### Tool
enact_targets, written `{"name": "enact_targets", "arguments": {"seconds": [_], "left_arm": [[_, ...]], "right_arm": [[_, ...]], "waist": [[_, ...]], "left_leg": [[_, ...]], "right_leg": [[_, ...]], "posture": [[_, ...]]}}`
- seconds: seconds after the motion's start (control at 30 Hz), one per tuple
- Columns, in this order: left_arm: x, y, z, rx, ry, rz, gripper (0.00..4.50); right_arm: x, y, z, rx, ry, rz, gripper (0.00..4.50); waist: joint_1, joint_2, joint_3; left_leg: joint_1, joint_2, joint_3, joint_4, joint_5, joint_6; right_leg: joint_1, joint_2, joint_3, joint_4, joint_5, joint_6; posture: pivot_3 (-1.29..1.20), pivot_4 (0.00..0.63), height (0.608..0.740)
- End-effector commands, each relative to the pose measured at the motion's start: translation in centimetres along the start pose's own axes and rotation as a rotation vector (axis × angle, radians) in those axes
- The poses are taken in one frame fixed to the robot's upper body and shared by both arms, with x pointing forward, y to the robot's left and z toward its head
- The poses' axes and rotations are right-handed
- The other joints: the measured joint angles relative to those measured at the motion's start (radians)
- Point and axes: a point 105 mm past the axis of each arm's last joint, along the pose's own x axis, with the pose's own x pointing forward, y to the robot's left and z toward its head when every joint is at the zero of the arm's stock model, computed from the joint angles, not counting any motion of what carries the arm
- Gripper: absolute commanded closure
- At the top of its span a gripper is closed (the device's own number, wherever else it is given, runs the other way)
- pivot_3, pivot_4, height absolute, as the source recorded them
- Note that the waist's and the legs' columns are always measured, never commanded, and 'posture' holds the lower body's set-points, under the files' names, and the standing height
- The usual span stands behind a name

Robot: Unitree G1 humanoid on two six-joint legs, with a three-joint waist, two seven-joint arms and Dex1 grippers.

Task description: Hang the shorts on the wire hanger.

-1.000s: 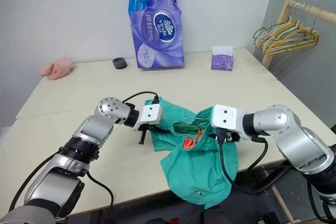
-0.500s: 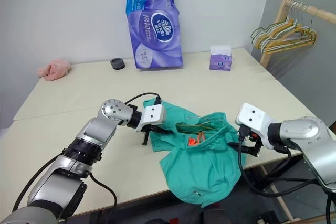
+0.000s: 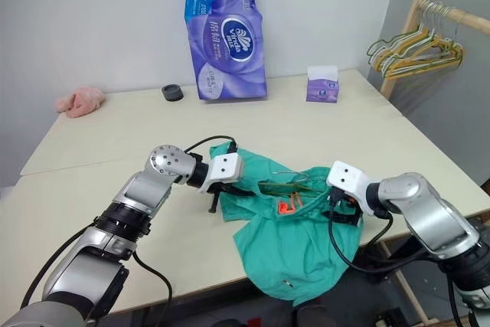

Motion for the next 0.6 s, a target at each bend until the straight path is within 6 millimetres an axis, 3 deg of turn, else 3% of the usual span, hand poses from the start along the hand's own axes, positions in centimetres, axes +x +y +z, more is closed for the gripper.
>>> {"name": "enact_targets", "arguments": {"seconds": [0.03,0.43,0.6], "left_arm": [[-0.7,0.5,1.5,0.036,-0.046,0.026,4.5],[-1.0,-0.1,1.8,-0.023,-0.094,0.012,4.5],[-1.2,-0.5,2.0,-0.065,-0.145,-0.012,3.13]], "right_arm": [[0.3,-0.8,0.5,-0.067,0.001,-0.01,0.44],[0.2,-0.8,1.3,-0.114,-0.02,0.004,4.49],[-0.4,0.0,2.3,-0.107,-0.064,0.03,4.5]], "waist": [[0.001,0.0,0.0],[0.002,0.0,0.0],[0.002,0.001,-0.001]], "left_leg": [[0.0,0.0,0.0,0.0,0.0,0.0],[0.0,0.0,0.0,0.0,0.0,0.0],[0.0,0.0,0.0,0.0,0.0,0.0]], "right_leg": [[0.0,0.0,0.0,0.0,0.0,0.0],[0.0,0.0,0.0,0.0,0.0,0.0],[0.0,0.0,0.0,0.0,0.0,0.0]], "posture": [[-0.23,0.02,0.74],[-0.22,0.016,0.74],[-0.22,0.015,0.74]]}}
